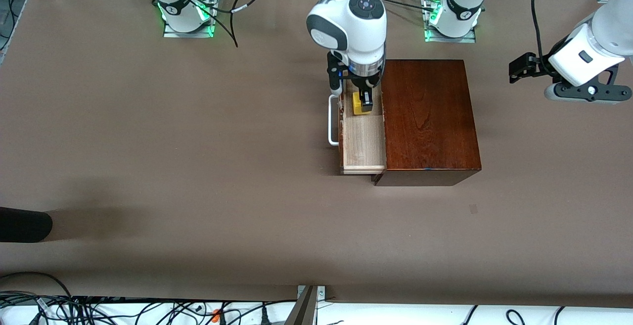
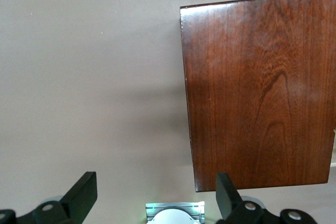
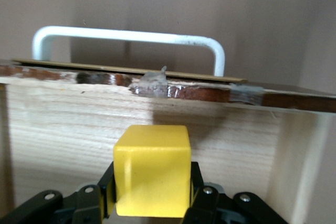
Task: Open drawer, take yellow block, close drawer
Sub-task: 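Lift the yellow cube out with the right gripper, carry it aside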
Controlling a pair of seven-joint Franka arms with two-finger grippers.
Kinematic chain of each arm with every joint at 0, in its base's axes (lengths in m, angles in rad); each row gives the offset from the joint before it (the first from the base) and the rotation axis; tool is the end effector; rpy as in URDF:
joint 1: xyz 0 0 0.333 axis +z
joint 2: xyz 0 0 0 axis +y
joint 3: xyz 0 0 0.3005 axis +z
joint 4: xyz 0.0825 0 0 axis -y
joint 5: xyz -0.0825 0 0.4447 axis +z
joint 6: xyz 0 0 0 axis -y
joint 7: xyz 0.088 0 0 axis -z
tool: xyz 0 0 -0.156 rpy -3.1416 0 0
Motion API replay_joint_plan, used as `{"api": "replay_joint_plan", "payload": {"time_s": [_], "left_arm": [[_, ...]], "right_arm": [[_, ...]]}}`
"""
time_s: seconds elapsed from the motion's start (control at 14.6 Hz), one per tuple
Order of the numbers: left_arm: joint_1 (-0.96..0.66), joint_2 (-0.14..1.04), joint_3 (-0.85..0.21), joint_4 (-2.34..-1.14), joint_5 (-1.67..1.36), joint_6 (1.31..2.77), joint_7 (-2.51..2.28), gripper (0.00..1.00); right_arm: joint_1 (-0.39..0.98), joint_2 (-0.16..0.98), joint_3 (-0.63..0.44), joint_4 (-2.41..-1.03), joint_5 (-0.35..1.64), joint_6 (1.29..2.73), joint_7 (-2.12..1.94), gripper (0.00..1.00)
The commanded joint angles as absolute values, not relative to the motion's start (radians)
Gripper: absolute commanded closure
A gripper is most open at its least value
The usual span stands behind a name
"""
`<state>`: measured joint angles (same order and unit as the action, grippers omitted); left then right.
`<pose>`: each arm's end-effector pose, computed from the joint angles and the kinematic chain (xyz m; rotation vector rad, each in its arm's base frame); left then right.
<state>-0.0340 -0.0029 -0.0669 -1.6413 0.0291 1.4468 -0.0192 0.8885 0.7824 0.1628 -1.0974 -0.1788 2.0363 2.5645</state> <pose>0.5851 -0.0544 0.5162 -3.0845 0.1248 0.2934 0.4574 0.6940 0.2962 -2.1695 2.0258 -0.0228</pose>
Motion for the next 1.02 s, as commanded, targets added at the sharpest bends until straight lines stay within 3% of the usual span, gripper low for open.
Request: {"api": "replay_joint_plan", "payload": {"time_s": [0.0,0.41,0.75,0.96], "left_arm": [[-0.04,0.003,-0.071,-1.624,0.008,1.427,-0.029,0.0],[-0.04,0.003,-0.072,-1.624,0.008,1.424,-0.031,0.0],[-0.038,0.003,-0.071,-1.626,0.008,1.419,-0.032,0.0],[-0.04,0.002,-0.072,-1.625,0.008,1.414,-0.032,0.0]], "right_arm": [[0.878,0.687,0.149,-1.094,-0.143,1.955,2.573,1.0],[0.692,0.586,0.149,-1.118,-0.042,1.717,1.991,1.0],[0.499,0.375,0.1,-1.405,0.023,1.698,1.397,1.0],[0.486,0.238,-0.027,-1.605,0.063,1.748,1.093,1.0]]}}
